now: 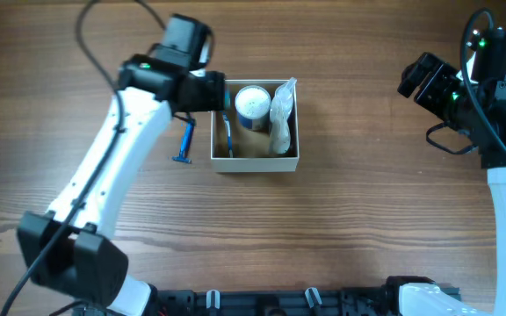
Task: Pack container
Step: 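Grasp the blue razor with the left gripper, then lower the razor into the box and release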
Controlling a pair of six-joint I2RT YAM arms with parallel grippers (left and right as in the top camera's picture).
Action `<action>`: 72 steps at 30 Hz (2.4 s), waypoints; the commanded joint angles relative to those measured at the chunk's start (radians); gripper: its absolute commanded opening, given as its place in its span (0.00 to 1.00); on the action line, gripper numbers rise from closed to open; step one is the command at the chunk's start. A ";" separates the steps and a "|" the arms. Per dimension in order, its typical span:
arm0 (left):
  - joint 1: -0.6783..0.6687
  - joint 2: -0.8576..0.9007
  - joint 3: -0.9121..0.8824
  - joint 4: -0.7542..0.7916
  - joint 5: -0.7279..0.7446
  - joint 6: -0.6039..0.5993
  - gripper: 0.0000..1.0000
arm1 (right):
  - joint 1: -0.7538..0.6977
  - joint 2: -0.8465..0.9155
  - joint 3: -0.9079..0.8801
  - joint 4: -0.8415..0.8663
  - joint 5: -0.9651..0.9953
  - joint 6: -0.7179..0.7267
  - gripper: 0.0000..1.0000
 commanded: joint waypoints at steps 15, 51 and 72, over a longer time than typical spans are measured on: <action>0.159 0.374 -0.162 0.092 0.084 0.239 0.50 | -0.002 0.010 0.000 0.003 -0.013 0.009 1.00; -0.085 0.183 0.033 0.023 0.090 0.072 0.16 | -0.002 0.011 0.000 0.003 -0.014 0.009 1.00; -0.085 -0.719 0.035 -0.434 -0.105 0.002 1.00 | -0.002 0.011 0.000 0.003 -0.014 0.009 1.00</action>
